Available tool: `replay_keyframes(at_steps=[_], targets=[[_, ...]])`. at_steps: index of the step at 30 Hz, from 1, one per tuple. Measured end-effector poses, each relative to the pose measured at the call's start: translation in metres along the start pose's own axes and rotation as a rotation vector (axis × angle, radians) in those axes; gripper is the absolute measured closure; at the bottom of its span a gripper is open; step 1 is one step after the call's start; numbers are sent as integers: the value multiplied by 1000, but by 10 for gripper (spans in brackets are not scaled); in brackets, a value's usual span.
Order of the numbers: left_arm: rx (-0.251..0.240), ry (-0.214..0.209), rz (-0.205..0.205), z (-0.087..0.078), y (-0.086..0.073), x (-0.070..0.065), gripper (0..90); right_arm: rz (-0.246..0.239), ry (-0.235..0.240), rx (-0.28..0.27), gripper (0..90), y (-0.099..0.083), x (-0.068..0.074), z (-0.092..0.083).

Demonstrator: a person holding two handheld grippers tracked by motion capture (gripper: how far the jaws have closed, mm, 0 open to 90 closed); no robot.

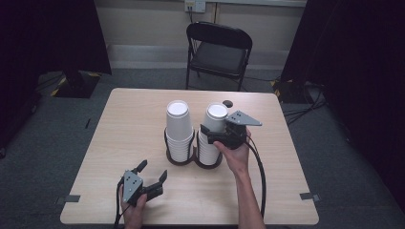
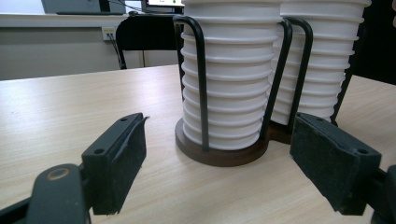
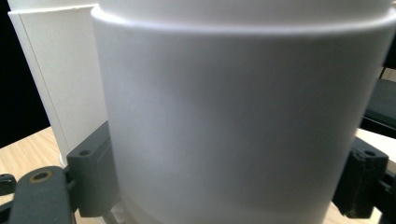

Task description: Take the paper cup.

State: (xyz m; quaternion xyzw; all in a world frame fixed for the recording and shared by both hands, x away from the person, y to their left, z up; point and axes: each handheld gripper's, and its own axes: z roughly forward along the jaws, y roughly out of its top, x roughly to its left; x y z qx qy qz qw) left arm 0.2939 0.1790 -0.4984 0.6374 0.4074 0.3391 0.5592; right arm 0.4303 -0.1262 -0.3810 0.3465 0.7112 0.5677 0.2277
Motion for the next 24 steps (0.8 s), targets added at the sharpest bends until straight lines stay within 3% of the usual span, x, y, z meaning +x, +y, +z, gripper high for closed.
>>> replay_keyframes(at_steps=[11,24], targets=[[0,1,3,0,0,0,184,-18,-31,14,126,-5,6,2],[0,1,3,0,0,0,184,-22,-17,35,152,2,4,1]])
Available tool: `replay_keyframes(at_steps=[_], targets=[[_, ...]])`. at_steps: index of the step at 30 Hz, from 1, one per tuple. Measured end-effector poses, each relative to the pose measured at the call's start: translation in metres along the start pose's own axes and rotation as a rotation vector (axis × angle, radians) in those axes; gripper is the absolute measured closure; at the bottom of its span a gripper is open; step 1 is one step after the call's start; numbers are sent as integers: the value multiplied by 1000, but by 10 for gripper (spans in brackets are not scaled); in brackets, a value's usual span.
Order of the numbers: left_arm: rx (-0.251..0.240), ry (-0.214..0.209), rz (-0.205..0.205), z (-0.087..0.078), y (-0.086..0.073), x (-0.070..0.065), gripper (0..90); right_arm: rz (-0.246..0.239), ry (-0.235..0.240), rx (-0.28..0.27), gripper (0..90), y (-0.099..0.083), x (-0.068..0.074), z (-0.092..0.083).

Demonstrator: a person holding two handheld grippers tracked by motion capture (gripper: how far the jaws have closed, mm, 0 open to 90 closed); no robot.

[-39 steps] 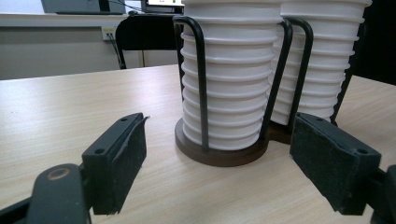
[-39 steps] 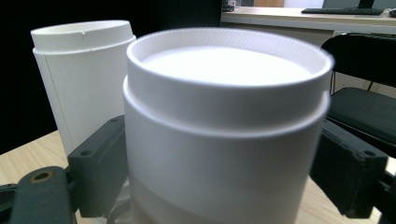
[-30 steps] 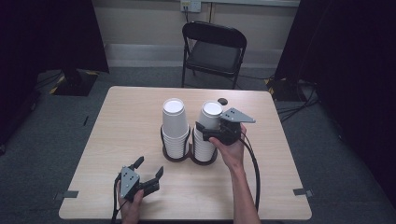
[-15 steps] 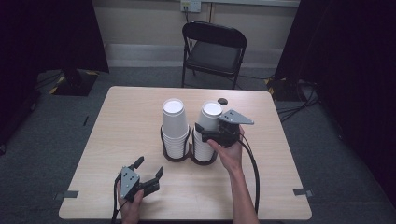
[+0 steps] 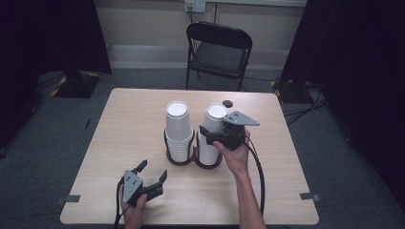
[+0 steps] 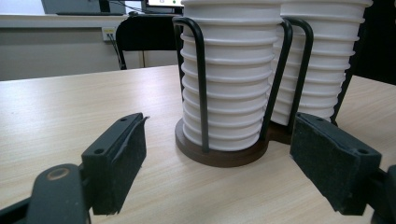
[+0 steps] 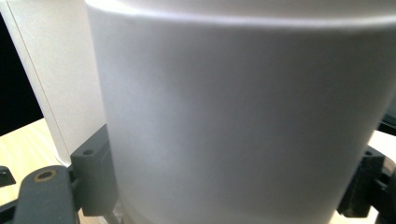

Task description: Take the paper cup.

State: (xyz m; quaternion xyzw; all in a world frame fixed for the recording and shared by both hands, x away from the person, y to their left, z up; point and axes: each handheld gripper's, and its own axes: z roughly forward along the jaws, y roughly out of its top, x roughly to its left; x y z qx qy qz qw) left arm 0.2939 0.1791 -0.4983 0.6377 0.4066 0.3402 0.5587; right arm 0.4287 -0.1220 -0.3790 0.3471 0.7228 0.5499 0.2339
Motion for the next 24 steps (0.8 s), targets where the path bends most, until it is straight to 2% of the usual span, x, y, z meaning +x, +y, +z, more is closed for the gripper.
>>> replay_keyframes(at_steps=[14,17,19,24], targets=[[0,-2,-3,0,0,0,184,-5,-1,-1,151,0,0,0],[-1,0,1,0,0,0,184,0,0,-5,151,1,0,0],[0,-2,-1,0,0,0,184,6,2,-33,150,5,-1,-2],[-1,-1,0,0,0,0,184,1,-4,-29,150,8,-1,-3]])
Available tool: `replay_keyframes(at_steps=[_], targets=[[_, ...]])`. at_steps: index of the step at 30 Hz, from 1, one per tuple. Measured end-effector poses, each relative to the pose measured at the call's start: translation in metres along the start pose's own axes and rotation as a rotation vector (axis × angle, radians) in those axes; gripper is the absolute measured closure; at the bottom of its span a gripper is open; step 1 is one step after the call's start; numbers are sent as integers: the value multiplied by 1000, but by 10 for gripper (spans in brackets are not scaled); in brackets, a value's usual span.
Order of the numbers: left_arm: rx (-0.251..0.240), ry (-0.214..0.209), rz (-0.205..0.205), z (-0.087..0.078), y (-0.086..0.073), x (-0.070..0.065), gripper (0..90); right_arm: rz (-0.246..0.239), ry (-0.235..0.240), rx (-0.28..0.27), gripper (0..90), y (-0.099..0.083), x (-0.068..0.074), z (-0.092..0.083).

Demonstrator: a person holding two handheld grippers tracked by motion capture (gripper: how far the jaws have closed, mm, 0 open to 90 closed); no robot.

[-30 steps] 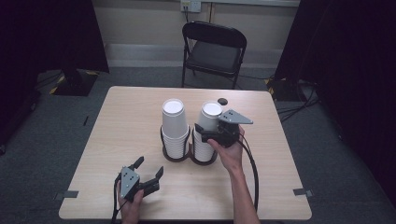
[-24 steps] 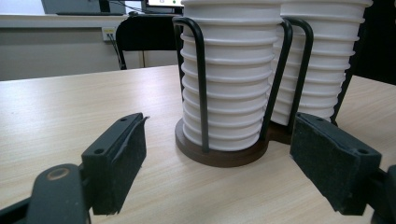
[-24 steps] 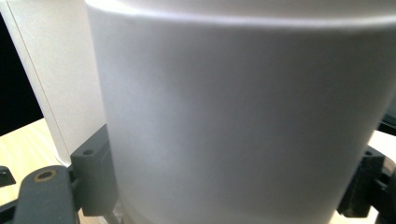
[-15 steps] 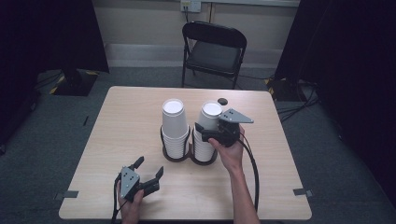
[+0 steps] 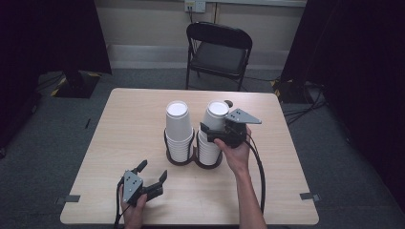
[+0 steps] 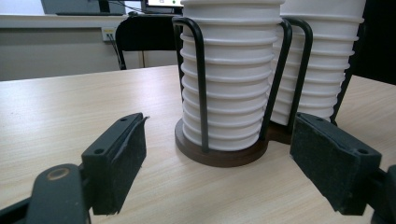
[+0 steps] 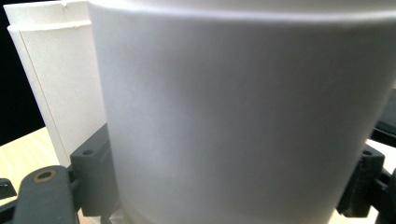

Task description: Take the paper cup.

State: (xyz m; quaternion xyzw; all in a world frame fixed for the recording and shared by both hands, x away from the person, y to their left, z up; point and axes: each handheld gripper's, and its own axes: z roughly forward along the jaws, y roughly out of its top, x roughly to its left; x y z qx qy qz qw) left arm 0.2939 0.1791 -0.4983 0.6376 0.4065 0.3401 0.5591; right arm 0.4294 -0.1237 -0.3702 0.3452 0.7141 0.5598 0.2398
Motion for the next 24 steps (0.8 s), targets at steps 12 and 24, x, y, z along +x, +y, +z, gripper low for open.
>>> replay_keyframes(at_steps=[12,24], targets=[[2,-4,9,0,0,1,180,9,2,-34,151,11,1,-5],[12,-42,6,1,1,1,214,33,10,-65,153,19,-2,-12]])
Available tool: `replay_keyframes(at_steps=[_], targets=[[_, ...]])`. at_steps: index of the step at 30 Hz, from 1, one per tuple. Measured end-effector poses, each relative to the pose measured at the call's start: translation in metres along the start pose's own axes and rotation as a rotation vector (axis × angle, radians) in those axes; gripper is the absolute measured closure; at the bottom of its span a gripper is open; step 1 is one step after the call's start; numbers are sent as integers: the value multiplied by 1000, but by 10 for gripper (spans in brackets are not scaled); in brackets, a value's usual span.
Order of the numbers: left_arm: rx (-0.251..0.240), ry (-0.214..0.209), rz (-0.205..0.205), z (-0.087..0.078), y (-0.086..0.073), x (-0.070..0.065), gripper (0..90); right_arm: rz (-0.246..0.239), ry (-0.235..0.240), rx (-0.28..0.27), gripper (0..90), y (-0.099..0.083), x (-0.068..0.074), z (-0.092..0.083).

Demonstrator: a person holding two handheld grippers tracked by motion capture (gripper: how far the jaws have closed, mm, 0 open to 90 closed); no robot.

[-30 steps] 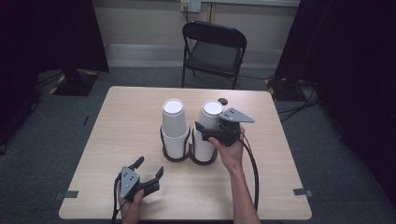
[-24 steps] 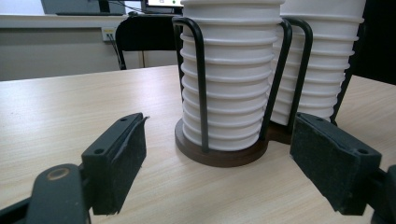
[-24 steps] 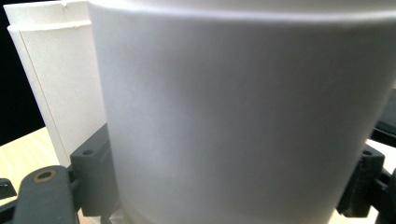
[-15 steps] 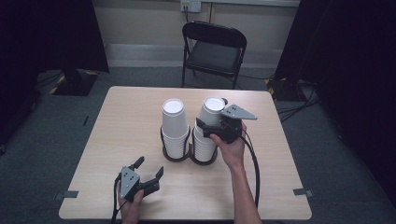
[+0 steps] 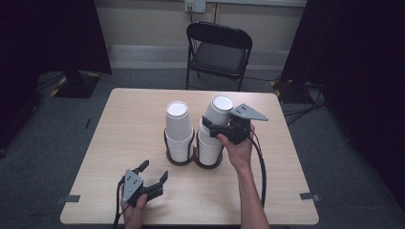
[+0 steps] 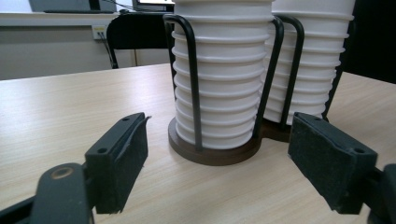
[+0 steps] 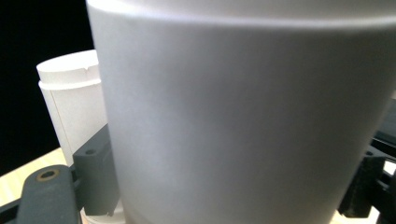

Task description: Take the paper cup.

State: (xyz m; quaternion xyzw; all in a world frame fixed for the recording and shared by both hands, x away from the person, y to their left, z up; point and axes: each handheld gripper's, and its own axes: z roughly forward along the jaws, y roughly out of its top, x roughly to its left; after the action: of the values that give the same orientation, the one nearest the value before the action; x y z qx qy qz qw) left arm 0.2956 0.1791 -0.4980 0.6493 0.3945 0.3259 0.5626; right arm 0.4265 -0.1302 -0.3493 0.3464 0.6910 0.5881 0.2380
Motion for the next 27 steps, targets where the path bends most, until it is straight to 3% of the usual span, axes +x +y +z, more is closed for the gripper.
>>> replay_keyframes(at_steps=[8,10,14,27], targets=[[4,2,-8,0,0,0,228,-7,-2,-23,153,12,0,-3],[5,12,13,0,0,-1,242,5,0,-32,153,14,-1,-4],[-3,2,16,0,0,-1,213,5,0,-32,153,17,-1,-4],[-6,-26,-22,0,0,3,159,10,22,-49,155,29,0,-10]])
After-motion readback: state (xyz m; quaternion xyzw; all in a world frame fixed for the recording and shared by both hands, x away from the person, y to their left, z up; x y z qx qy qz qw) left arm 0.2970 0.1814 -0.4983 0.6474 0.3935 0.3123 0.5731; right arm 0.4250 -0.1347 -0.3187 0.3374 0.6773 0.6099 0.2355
